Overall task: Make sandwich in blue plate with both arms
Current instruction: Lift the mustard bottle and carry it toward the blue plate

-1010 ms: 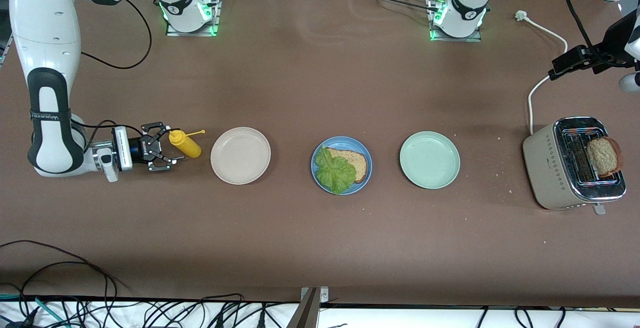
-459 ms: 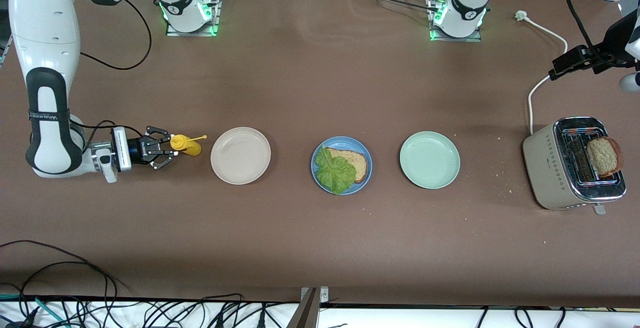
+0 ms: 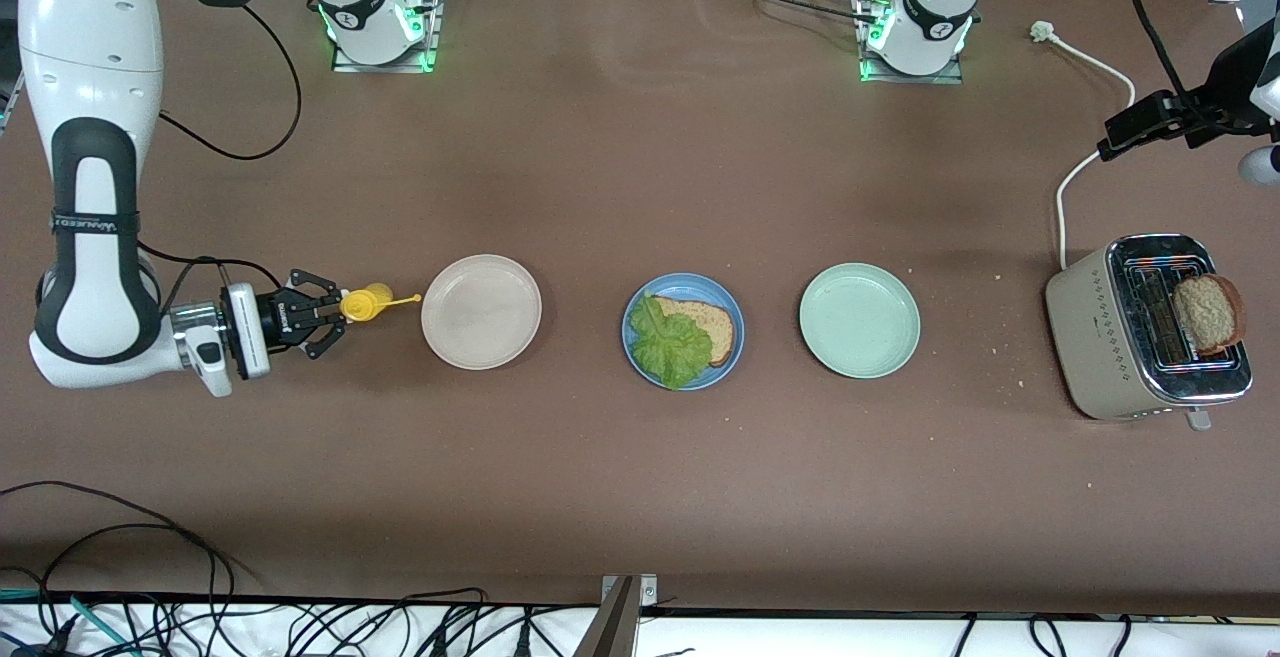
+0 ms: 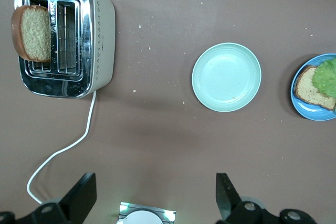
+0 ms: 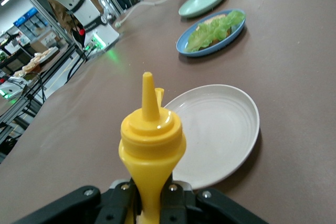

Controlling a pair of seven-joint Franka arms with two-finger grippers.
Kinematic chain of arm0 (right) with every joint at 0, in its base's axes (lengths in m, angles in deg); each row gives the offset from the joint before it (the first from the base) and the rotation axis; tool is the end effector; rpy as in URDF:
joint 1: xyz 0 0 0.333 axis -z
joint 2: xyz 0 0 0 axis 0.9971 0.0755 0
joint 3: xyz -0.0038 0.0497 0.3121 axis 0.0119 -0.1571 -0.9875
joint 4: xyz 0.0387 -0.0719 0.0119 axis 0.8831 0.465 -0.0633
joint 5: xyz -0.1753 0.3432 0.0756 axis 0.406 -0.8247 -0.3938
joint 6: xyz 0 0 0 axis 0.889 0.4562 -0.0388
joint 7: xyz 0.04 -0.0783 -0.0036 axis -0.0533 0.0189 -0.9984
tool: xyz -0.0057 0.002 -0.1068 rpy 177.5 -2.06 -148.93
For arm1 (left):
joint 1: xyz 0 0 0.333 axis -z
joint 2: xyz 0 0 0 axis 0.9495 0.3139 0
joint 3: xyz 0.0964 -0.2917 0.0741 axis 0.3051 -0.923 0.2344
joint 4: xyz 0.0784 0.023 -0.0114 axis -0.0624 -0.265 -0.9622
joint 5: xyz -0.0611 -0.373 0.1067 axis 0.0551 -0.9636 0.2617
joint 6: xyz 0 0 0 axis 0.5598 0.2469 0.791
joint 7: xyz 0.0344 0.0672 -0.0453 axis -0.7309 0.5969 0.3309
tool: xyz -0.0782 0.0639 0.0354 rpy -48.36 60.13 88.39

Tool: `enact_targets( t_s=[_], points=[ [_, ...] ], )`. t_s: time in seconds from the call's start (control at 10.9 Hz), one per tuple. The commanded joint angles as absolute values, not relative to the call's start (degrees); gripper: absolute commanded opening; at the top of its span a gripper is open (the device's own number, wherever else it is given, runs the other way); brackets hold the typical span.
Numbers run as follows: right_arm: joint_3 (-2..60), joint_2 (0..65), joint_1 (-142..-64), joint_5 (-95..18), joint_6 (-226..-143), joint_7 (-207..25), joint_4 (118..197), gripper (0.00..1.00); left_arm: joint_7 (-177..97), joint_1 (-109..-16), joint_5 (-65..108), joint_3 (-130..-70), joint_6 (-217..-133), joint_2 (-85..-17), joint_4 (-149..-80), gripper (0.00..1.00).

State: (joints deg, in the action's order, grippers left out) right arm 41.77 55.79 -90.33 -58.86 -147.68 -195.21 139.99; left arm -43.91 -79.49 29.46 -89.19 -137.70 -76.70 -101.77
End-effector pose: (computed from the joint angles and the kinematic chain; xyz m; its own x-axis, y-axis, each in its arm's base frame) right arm 0.6565 -0.0114 0.2200 0.3266 0.5976 0.7323 0.8697 0.1134 -0.4804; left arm 0.5338 0.0014 0.6355 0.9753 0.1805 -0.1274 0.1814 -0.9834 -0.0048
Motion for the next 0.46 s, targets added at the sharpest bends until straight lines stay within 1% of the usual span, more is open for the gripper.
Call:
enact_targets(
  t_s=[0.0, 0.18, 0.37],
  points=[
    [42.07, 55.3, -94.71, -51.48, -147.28, -180.45, 130.91, 0.0, -43.56, -80.06, 28.84, -89.37, -137.35, -76.27, -100.51, 1.0],
    [42.34, 55.3, -98.75, -46.03, -148.42, -169.29, 125.28, 0.0, -43.56, -80.06, 28.85, -89.37, -137.35, -76.18, -100.51, 1.0],
    [42.51, 55.3, -103.66, -37.34, -149.57, -161.1, 120.96, 0.0, -43.56, -79.97, 28.76, -89.37, -137.36, -76.18, -100.51, 1.0]
  ],
)
